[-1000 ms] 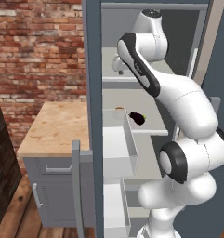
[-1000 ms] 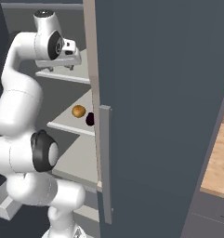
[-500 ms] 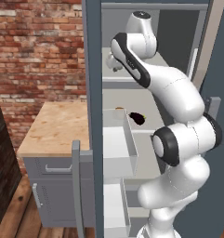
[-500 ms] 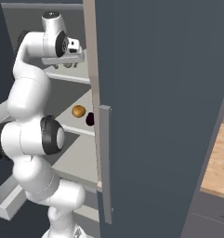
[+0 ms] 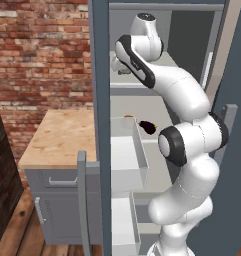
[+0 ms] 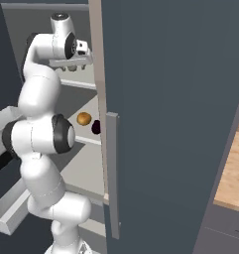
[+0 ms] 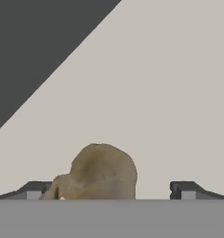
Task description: Take the garlic and eggplant from the highest rack and move them to the second highest rack where the lemon wedge and potato are located, to maximize freezer space. Close the freezer door after rearranging.
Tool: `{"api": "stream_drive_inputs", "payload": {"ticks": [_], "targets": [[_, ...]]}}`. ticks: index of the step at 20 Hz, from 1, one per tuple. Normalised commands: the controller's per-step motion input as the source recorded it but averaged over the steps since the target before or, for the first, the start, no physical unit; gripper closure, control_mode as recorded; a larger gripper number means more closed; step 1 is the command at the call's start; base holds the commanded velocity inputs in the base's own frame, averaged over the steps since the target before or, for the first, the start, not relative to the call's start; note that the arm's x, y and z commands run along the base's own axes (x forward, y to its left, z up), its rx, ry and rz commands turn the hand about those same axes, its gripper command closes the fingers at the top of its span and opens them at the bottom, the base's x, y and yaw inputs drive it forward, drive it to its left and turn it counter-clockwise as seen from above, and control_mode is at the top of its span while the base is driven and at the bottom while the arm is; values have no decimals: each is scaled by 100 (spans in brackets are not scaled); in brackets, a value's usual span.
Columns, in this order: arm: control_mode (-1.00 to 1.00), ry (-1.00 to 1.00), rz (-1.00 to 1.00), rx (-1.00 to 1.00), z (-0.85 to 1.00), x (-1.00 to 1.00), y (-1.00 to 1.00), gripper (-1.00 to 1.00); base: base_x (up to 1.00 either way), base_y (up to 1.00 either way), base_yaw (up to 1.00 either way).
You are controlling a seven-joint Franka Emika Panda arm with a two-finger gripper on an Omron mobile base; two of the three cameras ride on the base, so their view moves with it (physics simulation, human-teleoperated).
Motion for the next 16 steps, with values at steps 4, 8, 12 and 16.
{"api": "stream_drive_inputs", "payload": {"ticks": [4, 8, 12, 16], "targets": [[-100, 0, 0, 0, 0, 17, 7, -100, 0, 0, 0], [-100, 1, 0, 0, -5, 1, 0, 100, 0, 0, 0], [-100, 4, 0, 0, -25, -10, 0, 100, 0, 0, 0], [-100, 2, 0, 0, -35, -2, 0, 100, 0, 0, 0]]}}
